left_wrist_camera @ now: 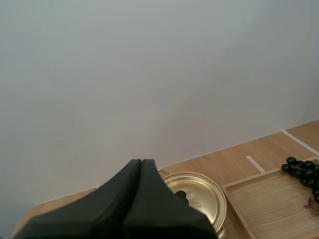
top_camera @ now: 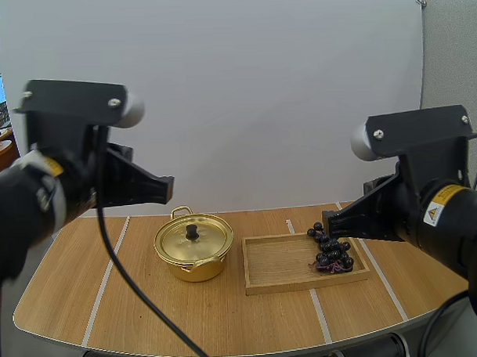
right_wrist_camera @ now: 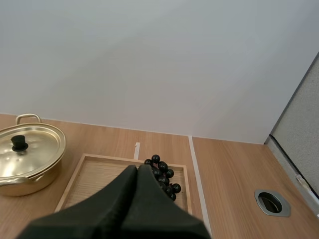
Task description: Open the pot, put the grape inside, and close it
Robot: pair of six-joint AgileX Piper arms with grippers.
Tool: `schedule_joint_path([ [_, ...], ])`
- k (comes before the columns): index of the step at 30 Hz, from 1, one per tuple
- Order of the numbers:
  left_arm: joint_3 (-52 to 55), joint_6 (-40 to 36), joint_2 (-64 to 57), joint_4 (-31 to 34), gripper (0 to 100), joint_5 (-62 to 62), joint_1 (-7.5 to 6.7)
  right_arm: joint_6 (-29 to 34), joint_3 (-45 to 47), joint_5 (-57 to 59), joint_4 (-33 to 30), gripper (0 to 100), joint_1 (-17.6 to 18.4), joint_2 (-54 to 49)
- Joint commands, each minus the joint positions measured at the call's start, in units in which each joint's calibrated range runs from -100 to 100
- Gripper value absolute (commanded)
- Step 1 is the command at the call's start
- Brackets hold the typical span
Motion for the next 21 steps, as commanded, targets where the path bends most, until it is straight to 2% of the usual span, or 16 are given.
schedule_joint_path([
  [1,-2.32,2.50,5.68,-2.58,0,-0.60,0.16,-0.05,-0.54,-0.36,-1.12,0,-0.27,2.57],
  [12,-11.12,8.40,25.40,-4.72,0,-0.60,0.16,0.29,-0.54,-6.75,-1.60,0,-0.27,16.78],
  [16,-13.38,9.92,31.49,-4.96,0,-0.79,0.16,4.39,-0.54,-10.75,-2.26,0,-0.27,22.54],
  [21,-13.86,13.72,37.67,-8.39,0,-0.79,0.16,4.59,-0.54,-12.28,-2.26,0,-0.27,28.33],
])
